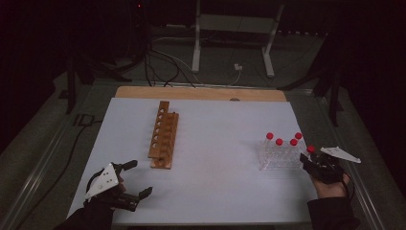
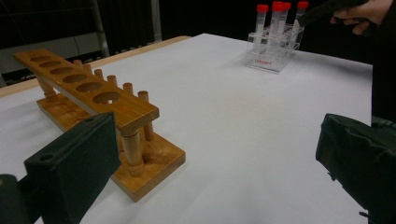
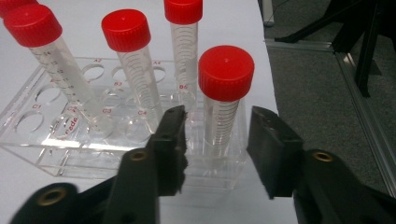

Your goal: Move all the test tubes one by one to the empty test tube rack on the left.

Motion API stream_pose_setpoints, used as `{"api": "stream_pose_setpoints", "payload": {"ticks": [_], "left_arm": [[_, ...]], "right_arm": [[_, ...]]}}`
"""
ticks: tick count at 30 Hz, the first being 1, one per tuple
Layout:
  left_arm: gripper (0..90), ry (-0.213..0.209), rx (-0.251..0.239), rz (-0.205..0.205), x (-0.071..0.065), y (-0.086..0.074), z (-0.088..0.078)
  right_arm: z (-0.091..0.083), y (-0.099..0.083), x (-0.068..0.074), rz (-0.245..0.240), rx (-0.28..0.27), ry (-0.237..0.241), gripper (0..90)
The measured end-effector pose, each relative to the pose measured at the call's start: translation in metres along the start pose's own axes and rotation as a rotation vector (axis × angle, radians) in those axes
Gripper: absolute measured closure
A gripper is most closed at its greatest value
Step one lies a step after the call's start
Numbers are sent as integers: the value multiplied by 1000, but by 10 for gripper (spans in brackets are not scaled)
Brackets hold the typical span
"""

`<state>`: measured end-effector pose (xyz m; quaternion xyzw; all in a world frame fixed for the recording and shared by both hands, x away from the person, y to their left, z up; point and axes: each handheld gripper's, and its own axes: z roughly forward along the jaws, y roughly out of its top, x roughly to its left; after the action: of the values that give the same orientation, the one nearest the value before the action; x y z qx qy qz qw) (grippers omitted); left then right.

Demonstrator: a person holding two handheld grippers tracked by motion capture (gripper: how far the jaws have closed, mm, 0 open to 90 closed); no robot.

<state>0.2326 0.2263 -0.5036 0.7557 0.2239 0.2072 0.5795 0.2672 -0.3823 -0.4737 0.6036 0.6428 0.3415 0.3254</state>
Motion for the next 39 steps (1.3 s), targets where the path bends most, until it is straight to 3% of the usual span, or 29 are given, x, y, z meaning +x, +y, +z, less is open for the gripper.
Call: {"api": "stream_pose_setpoints", "payload": {"ticks": [12, 25, 35, 39], "left_arm": [[4, 0, 2, -3, 0, 0, 0], [4, 1, 5, -2, 0, 0, 0], [4, 0, 12, 4, 0, 0, 1], [4, 7, 16, -13, 1, 0, 1]], "right_arm": [[2, 3, 1, -8, -12, -8, 734], [-5, 9, 2, -24, -43, -16, 743], [-25, 18, 4, -34, -116, -22, 744], [-36, 23, 5, -46, -149, -30, 744]]}}
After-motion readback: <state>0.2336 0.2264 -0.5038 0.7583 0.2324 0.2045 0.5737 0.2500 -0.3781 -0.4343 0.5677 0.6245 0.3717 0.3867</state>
